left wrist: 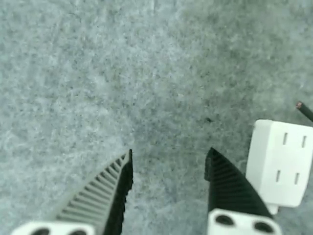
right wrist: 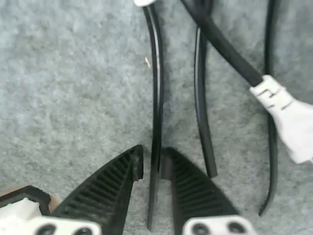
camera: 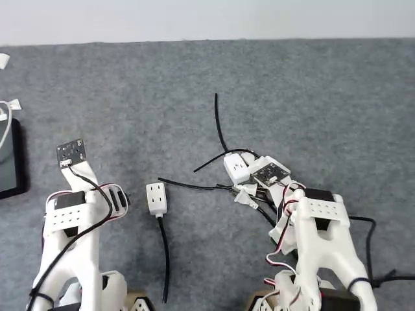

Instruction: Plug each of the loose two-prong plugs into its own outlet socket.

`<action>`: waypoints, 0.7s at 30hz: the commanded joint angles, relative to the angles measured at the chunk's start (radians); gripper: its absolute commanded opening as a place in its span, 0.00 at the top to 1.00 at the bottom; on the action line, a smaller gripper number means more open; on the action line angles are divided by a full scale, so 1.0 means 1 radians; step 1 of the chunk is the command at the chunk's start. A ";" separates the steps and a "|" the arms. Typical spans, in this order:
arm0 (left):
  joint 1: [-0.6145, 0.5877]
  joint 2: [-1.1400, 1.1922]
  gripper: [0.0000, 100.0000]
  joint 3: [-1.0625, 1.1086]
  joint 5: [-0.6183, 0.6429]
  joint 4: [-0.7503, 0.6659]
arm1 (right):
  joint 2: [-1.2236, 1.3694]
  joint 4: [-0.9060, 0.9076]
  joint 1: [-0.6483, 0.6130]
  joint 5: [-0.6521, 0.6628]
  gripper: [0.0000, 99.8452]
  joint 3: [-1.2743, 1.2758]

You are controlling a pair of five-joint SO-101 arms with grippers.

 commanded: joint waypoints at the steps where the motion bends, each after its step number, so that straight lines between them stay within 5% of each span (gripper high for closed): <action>1: -0.003 -0.023 0.78 -0.008 0.008 -0.023 | 0.005 0.024 0.002 0.015 0.98 -0.034; 10: -0.003 -0.023 0.78 -0.008 0.006 -0.023 | 0.005 0.372 0.008 0.057 0.99 -0.364; 21: -0.002 -0.025 0.78 0.016 0.006 -0.055 | 0.265 0.679 0.005 0.124 0.99 -1.131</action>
